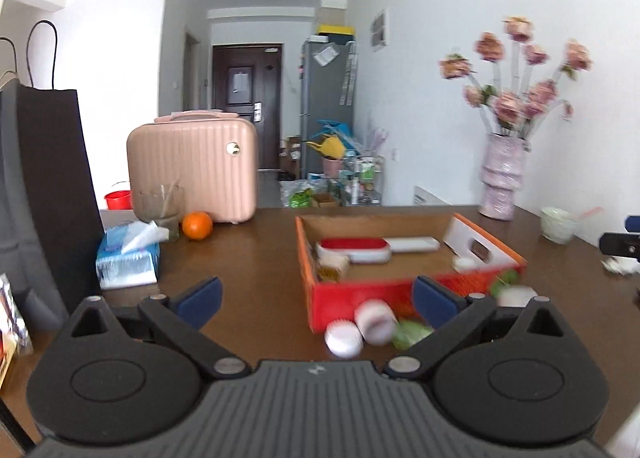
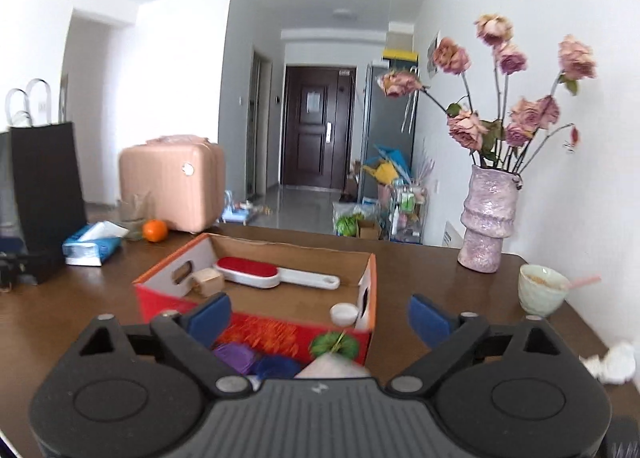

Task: Organize rigid objects
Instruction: 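Lift both tools out of the box back toward the table items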

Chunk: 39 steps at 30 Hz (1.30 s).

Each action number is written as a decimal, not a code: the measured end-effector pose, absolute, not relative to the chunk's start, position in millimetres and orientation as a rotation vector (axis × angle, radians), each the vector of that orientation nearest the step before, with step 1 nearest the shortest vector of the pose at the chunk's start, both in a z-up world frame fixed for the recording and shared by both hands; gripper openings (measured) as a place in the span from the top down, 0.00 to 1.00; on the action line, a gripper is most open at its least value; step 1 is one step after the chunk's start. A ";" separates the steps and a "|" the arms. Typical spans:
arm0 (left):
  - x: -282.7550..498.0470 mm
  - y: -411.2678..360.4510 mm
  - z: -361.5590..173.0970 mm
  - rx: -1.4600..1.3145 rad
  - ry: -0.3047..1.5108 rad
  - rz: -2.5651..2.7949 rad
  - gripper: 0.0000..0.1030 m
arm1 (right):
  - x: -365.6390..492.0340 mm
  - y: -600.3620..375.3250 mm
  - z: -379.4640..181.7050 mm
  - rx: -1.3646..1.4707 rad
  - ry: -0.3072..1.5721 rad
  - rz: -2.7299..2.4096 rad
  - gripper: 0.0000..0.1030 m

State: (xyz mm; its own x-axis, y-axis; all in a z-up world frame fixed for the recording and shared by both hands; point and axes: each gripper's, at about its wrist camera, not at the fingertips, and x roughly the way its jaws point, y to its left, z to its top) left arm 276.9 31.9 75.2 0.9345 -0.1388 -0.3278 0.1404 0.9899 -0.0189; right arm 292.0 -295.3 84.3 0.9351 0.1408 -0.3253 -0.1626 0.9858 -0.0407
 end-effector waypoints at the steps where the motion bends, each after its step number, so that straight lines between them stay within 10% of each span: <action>1: 262.8 31.2 70.9 0.006 0.333 -0.164 0.00 | 276.2 -292.1 78.3 -0.073 0.309 0.160 0.00; 18: 165.9 17.1 29.5 -0.006 0.359 -0.184 0.00 | 153.9 -263.0 11.2 -0.087 0.343 0.180 0.00; 39: 288.0 4.3 -7.4 0.028 0.500 -0.131 0.00 | 241.3 -278.5 -13.0 0.015 0.436 0.101 0.01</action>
